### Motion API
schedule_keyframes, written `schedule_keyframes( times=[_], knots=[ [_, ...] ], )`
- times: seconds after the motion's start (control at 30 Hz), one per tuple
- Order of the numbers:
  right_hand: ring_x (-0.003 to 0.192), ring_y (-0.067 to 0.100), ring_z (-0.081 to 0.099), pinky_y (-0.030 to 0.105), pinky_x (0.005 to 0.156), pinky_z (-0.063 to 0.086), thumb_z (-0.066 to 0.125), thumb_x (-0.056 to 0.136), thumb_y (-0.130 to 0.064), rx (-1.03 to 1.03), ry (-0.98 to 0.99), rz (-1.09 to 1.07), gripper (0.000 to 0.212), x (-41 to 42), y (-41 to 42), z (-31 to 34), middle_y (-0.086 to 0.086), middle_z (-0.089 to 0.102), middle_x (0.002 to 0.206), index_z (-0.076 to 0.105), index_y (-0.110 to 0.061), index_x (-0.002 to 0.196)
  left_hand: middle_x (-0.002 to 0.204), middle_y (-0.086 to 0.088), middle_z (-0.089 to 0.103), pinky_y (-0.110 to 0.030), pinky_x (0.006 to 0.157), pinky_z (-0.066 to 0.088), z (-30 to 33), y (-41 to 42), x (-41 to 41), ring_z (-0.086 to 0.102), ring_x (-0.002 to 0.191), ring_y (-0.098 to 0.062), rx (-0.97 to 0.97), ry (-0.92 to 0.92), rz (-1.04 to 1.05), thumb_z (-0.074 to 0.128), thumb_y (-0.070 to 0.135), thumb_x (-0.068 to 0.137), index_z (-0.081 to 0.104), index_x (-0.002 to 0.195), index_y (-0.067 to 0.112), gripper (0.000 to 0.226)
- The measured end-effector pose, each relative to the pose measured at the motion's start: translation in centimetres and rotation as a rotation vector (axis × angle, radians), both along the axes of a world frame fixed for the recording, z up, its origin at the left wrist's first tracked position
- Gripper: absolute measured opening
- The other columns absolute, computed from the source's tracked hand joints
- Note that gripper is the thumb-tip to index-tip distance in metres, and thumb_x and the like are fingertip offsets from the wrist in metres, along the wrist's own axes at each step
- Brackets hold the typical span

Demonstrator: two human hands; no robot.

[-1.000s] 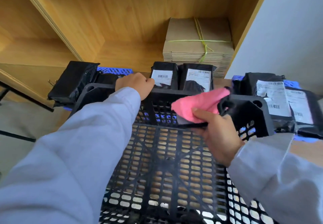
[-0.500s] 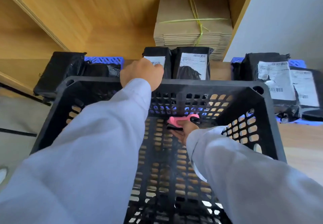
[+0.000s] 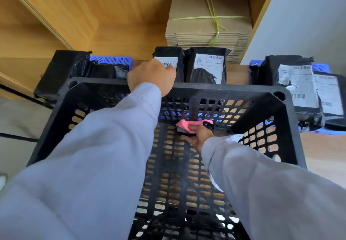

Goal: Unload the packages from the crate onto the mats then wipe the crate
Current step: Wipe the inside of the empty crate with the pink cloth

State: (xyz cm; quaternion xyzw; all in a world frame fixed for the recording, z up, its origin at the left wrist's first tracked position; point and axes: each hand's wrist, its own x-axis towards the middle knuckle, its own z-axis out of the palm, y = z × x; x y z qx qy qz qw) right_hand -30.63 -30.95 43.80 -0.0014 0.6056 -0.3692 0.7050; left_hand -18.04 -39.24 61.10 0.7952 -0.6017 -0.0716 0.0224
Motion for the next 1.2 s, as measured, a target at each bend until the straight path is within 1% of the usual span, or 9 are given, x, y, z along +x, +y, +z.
schedule_keyframes(
  times=[0.13, 0.37, 0.5, 0.63, 0.8, 0.93, 1.0, 1.1, 1.2],
  knots=[
    [0.083, 0.029, 0.07, 0.035, 0.057, 0.061, 0.057, 0.089, 0.008, -0.111, -0.032, -0.031, 0.013, 0.1, 0.6, 4.0, 0.02, 0.068, 0.099, 0.063, 0.004, 0.099, 0.085, -0.012, 0.063, -0.032, 0.066, 0.039, 0.3, 0.4, 0.1, 0.057, 0.081, -0.034, 0.006, 0.025, -0.008, 0.032, 0.038, 0.086, 0.064, 0.083, 0.012, 0.041],
    [0.1, 0.035, 0.071, 0.04, 0.077, 0.062, 0.058, 0.085, 0.007, -0.353, -0.066, 0.005, 0.03, -1.2, 1.4, 12.7, 0.03, 0.068, 0.113, 0.061, 0.016, 0.113, 0.085, -0.012, 0.064, -0.034, 0.07, 0.041, 0.8, 0.7, 0.0, 0.057, 0.082, -0.034, -0.013, 0.048, -0.012, 0.031, 0.035, 0.087, 0.063, 0.081, 0.01, 0.041],
    [0.101, 0.037, 0.07, 0.05, 0.087, 0.058, 0.061, 0.088, 0.003, -0.434, 0.018, -0.036, 0.027, -1.4, 1.7, 15.6, 0.028, 0.068, 0.113, 0.06, 0.012, 0.113, 0.086, -0.011, 0.059, -0.035, 0.076, 0.038, 1.1, 1.0, -0.2, 0.051, 0.082, -0.032, -0.003, 0.05, -0.03, 0.032, 0.034, 0.088, 0.06, 0.086, 0.011, 0.036],
    [0.105, 0.032, 0.07, 0.048, 0.092, 0.056, 0.07, 0.086, -0.003, -0.543, 0.06, -0.145, 0.035, -2.4, 3.5, 16.9, 0.018, 0.07, 0.116, 0.059, -0.001, 0.119, 0.087, -0.009, 0.058, -0.034, 0.074, 0.037, 1.4, 1.3, -0.1, 0.049, 0.081, -0.031, 0.01, 0.067, -0.064, 0.033, 0.034, 0.089, 0.061, 0.09, 0.013, 0.036],
    [0.101, 0.031, 0.069, 0.051, 0.093, 0.054, 0.073, 0.074, -0.007, -0.316, 0.313, -0.064, 0.027, -4.0, 6.7, 14.5, 0.014, 0.071, 0.106, 0.063, -0.01, 0.099, 0.087, -0.006, 0.06, -0.032, 0.071, 0.038, 1.7, 1.0, 0.5, 0.05, 0.079, -0.029, 0.065, 0.104, -0.137, 0.034, 0.032, 0.091, 0.063, 0.09, 0.014, 0.035],
    [0.091, 0.03, 0.069, 0.053, 0.091, 0.056, 0.068, 0.065, -0.008, -0.136, 0.439, 0.037, 0.025, -3.5, 7.4, 12.0, 0.014, 0.071, 0.094, 0.064, -0.005, 0.089, 0.094, -0.007, 0.063, -0.031, 0.064, 0.038, 2.5, 0.0, -0.1, 0.054, 0.079, -0.03, 0.147, 0.147, -0.2, 0.045, 0.035, 0.088, 0.061, 0.099, 0.013, 0.029],
    [0.09, 0.034, 0.071, 0.054, 0.087, 0.057, 0.069, 0.066, -0.006, -0.076, 0.41, -0.026, 0.025, -3.5, 7.2, 10.2, 0.016, 0.07, 0.096, 0.061, -0.004, 0.09, 0.094, -0.012, 0.066, -0.031, 0.061, 0.038, 2.9, -0.6, -1.7, 0.056, 0.077, -0.031, 0.167, 0.203, -0.279, 0.049, 0.036, 0.086, 0.067, 0.101, 0.01, 0.035],
    [0.09, 0.037, 0.07, 0.052, 0.075, 0.061, 0.056, 0.083, 0.01, 0.009, 0.153, -0.157, 0.017, -3.7, 6.3, 7.8, 0.021, 0.067, 0.102, 0.056, 0.004, 0.099, 0.104, -0.01, 0.067, -0.032, 0.068, 0.04, 2.7, -0.7, -4.8, 0.059, 0.086, -0.032, 0.219, 0.279, -0.35, 0.049, 0.037, 0.086, 0.067, 0.105, 0.013, 0.036],
    [0.089, 0.034, 0.07, 0.043, 0.064, 0.062, 0.051, 0.09, 0.009, 0.092, 0.056, -0.198, 0.018, -4.6, 5.4, 5.0, 0.02, 0.067, 0.104, 0.056, 0.003, 0.106, 0.102, -0.006, 0.058, -0.035, 0.073, 0.037, 1.7, -0.6, -6.1, 0.054, 0.09, -0.033, 0.227, 0.196, -0.365, 0.041, 0.039, 0.088, 0.061, 0.109, 0.017, 0.036]
  ],
)
